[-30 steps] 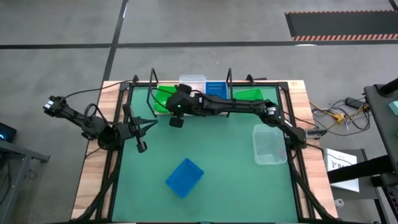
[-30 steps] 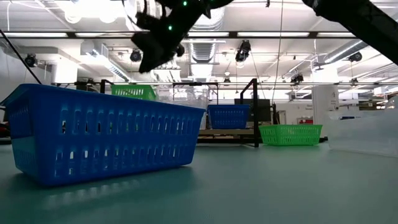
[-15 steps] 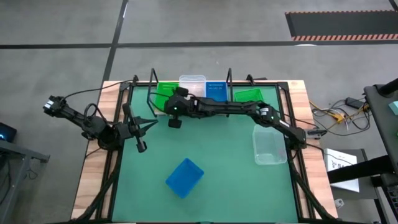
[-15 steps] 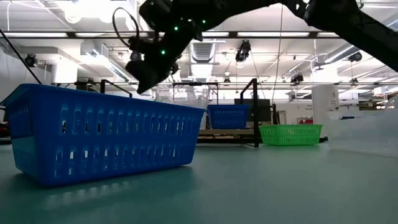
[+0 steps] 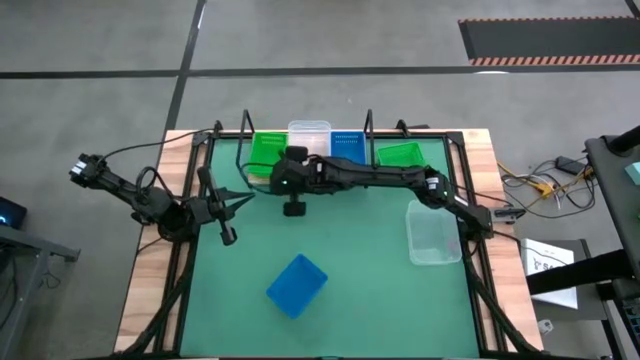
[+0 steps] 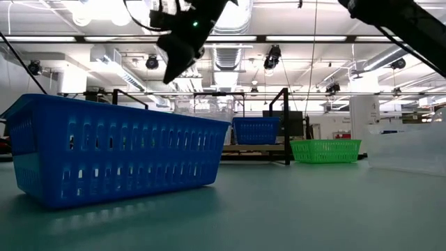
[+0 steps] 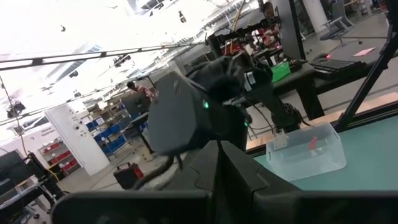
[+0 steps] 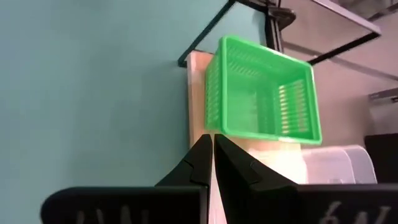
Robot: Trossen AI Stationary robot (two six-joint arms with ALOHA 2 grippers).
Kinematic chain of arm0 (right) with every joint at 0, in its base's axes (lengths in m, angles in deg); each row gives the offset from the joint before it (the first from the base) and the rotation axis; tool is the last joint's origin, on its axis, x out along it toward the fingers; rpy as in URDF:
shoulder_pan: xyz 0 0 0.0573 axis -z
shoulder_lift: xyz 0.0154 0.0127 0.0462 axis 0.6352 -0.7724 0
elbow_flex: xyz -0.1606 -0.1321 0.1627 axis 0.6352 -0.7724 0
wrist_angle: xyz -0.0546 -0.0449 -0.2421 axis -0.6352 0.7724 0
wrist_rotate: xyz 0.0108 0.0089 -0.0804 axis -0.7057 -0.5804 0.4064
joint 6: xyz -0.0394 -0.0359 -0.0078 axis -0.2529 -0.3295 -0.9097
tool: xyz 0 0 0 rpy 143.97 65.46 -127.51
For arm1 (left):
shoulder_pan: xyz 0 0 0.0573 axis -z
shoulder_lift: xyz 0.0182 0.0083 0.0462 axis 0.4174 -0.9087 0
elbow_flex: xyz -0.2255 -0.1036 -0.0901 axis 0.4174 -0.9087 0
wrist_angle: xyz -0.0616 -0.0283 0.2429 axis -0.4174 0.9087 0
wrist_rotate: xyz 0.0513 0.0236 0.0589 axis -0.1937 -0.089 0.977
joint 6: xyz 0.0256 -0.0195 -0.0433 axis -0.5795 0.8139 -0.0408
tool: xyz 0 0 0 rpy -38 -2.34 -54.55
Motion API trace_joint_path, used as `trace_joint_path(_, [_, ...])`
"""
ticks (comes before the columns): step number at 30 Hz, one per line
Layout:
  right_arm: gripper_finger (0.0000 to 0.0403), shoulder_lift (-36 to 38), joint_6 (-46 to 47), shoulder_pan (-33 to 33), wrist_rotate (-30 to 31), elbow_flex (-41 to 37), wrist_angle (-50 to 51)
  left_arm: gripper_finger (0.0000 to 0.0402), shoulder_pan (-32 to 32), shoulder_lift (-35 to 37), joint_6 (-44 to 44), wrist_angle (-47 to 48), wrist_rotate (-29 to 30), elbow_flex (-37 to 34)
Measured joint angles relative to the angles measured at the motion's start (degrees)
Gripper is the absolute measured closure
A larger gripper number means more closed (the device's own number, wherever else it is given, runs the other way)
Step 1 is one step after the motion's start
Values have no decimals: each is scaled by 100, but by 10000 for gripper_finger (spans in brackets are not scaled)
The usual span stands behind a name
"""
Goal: Stack baskets on shelf by color
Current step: Stack the bottom green bin on the green bin on the shelf
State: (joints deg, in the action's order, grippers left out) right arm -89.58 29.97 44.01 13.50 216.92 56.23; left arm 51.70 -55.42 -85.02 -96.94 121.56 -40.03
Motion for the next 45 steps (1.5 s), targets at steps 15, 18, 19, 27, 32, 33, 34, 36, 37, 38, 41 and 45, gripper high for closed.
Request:
trace_joint_path(15, [394, 461, 35, 165, -690, 0, 400, 402, -2, -227, 162, 332, 1195, -8])
trace_joint_path(18, [394, 949, 264, 25, -675, 0, 1554, 402, -34, -540, 481, 791, 1236, 148])
trace_joint_path(19, [394, 1107, 415, -47, -675, -6, 1907, 402, -73, -663, 689, 917, 1232, 239])
trace_joint_path(27, [394, 2406, 1612, -1053, -692, -684, 3320, 402, -968, -1602, 3958, 3573, 142, 1016])
trace_joint_path(32, [394, 3305, 2430, -1716, -687, -1493, 3435, 402, -1988, -2370, 5547, 5895, -1607, 1593])
trace_joint_path(33, [394, 3467, 2574, -1823, -668, -1681, 3388, 402, -2189, -2519, 5542, 6135, -1881, 1736])
trace_joint_path(34, [394, 3647, 2714, -1930, -596, -1880, 3307, 402, -2385, -2693, 5419, 6302, -2040, 1893])
trace_joint_path(36, [394, 3958, 2950, -2129, -351, -2286, 3087, 402, -2679, -3005, 4948, 6378, -2120, 2218])
trace_joint_path(37, [394, 4114, 3050, -2221, -253, -2500, 2999, 402, -2811, -3165, 4674, 6421, -2149, 2394])
trace_joint_path(38, [394, 4237, 3106, -2294, -198, -2701, 2930, 402, -2944, -3317, 4418, 6479, -2227, 2566])
trace_joint_path(41, [394, 4584, 3280, -2469, -173, -3284, 2709, 402, -3377, -3761, 3749, 6680, -2441, 3057])
trace_joint_path(45, [394, 4937, 3717, -2644, -97, -3915, 2594, 402, -3916, -4214, 2859, 6714, -2407, 3311])
